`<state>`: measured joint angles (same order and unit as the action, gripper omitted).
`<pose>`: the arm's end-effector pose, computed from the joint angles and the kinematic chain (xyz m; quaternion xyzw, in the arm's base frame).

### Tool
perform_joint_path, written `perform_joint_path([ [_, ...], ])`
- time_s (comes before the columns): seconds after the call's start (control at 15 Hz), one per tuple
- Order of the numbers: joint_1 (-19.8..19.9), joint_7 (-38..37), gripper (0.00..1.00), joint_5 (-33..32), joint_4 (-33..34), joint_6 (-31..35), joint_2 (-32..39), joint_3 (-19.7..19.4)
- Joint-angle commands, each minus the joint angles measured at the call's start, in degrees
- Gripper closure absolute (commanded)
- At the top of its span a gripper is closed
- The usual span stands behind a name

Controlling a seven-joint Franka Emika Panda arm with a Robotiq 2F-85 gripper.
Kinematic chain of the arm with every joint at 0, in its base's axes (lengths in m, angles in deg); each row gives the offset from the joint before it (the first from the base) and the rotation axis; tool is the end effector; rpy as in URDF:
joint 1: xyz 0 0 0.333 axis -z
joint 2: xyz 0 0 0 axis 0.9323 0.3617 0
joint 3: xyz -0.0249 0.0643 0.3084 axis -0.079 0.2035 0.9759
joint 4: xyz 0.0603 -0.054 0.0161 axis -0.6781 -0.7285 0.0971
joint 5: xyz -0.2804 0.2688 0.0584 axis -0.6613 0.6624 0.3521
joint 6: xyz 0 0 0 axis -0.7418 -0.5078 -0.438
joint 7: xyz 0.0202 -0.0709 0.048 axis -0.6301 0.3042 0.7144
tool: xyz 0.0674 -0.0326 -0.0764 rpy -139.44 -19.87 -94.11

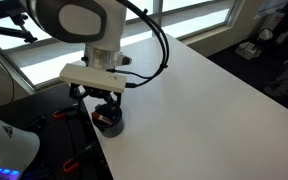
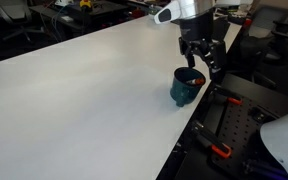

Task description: Move the marker to the table on the right side of the mug

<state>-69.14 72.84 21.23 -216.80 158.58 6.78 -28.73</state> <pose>0.3349 -0.0171 0.2176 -0.8505 -0.4791 0.2150 0.0313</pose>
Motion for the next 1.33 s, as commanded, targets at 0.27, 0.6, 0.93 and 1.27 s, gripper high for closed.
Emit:
perform_joint_path([
  [0.27,0.2,1.9,0.00,-0.8,0.1,0.2,2.3,0.3],
  [0.6,0.2,1.2,0.00,-0.3,0.0,1.5,1.0,0.3],
  [0.93,0.1,0.6,0.00,0.6,0.0,3.4,2.3,0.5],
  [1.27,0.1,1.0,0.00,0.6,-0.2,5.5,4.1,0.6],
])
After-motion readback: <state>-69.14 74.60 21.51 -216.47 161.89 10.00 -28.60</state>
